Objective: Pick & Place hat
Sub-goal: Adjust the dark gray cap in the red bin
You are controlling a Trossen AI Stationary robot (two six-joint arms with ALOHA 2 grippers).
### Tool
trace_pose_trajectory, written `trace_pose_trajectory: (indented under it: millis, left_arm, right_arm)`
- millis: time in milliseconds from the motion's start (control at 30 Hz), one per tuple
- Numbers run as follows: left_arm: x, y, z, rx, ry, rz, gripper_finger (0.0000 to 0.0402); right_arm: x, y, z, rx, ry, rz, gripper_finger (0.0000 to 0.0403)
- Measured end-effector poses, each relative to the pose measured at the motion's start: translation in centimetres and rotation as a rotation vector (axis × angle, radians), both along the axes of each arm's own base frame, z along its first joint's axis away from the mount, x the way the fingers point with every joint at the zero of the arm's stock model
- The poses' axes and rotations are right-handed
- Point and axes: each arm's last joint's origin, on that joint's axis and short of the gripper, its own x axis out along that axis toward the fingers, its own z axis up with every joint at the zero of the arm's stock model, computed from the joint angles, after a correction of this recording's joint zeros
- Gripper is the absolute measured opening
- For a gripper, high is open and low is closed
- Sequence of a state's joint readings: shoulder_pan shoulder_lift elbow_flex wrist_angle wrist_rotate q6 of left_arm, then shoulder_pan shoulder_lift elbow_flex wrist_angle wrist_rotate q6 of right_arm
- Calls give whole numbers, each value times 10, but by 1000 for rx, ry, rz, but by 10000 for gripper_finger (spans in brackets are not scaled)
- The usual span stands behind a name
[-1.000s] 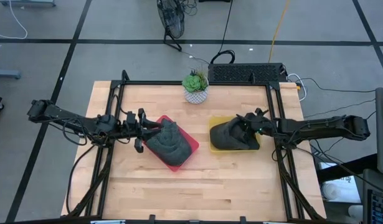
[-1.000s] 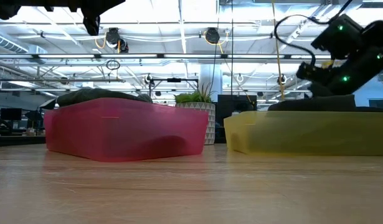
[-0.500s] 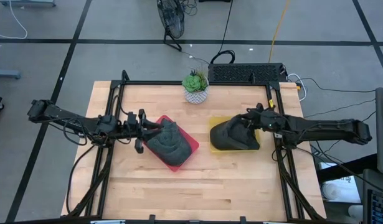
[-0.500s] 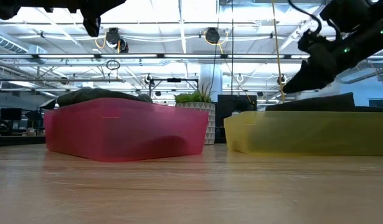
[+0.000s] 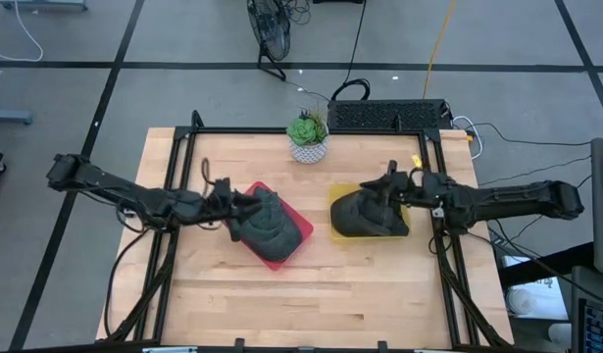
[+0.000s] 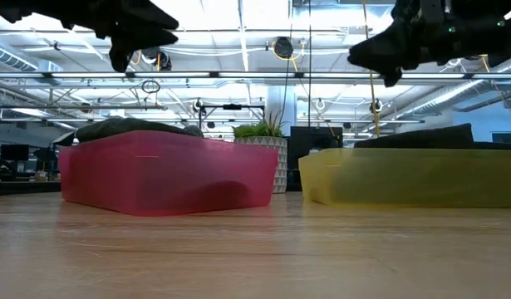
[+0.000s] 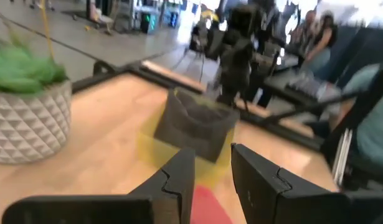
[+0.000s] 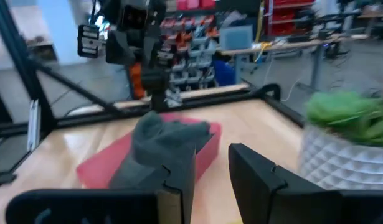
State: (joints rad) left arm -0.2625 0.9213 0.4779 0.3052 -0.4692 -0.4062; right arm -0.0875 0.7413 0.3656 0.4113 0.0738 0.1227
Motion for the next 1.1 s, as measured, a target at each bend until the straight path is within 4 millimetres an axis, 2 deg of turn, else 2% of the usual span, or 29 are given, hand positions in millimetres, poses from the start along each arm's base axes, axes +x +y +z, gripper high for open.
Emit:
trace_pose_trajectory:
  millis: [167, 333, 433, 533, 633, 767, 900, 1100]
  left_arm:
    - [17, -12, -17, 62, 117, -37, 108]
    - [21, -27, -31, 97, 224, -96, 108]
    - [16, -35, -33, 123, 253, -136, 108]
    - [6, -41, -35, 146, 315, -178, 108]
    - [-5, -41, -40, 155, 407, -157, 108]
    - [-17, -38, -51, 151, 532, -91, 108]
    - [-20, -37, -58, 130, 598, -63, 108]
    - [-25, -38, -64, 86, 655, -40, 108]
  right_arm:
    - [21, 8, -15, -28, 46, 51, 86]
    - [49, 6, -21, -26, -82, 47, 86]
    - [81, 2, -26, -20, -67, 37, 86]
    - [121, -4, -35, -22, 42, 70, 86]
    - [150, -9, -47, -45, 153, 70, 86]
    - [182, -21, -50, -54, 149, 64, 86]
    - [209, -36, -49, -21, 123, 64, 86]
    - [243, -49, -66, 46, 138, 101, 86]
